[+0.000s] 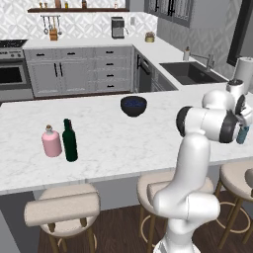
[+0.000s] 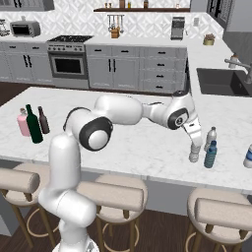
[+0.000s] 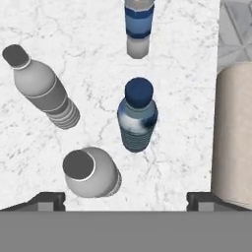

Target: Move the plastic bottles in the middle to the plastics group, and the glass bottles in the middle to the glass group.

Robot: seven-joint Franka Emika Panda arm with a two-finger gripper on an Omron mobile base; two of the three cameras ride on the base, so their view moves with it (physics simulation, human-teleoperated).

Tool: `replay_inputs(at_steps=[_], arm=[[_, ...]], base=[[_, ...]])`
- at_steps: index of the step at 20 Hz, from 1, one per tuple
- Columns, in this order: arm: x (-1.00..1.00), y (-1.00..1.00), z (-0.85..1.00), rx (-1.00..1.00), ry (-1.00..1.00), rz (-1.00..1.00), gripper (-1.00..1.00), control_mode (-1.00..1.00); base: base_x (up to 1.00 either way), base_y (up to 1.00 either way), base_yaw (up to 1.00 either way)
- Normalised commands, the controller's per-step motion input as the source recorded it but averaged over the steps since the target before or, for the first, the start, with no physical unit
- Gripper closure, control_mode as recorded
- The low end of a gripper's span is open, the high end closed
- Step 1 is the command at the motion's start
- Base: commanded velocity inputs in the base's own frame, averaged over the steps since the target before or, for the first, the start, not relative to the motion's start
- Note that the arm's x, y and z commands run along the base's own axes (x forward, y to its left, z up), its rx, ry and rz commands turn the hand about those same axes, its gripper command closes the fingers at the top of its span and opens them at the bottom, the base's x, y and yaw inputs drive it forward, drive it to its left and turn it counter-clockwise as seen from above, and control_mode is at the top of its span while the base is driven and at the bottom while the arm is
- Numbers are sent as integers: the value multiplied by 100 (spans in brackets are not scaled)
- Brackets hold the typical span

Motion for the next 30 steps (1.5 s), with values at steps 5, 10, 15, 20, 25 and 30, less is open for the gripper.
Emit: replay_inputs(at_steps=[5,10,15,20,25,30], arm=[[-81,49,39,0,0,6,-100,-100],[-69,59,0,0,0,26,-100,-100],[-68,55,7,0,0,27,-100,-100],[-59,89,38,-1,7,41,-100,-100],[-27,100,51,-10,36,55,-100,-100],[-48,49,1,0,2,41,-100,-100]], base=[[0,0,0],[0,0,0],[0,0,0],[0,0,0],[0,0,0],[0,0,0]])
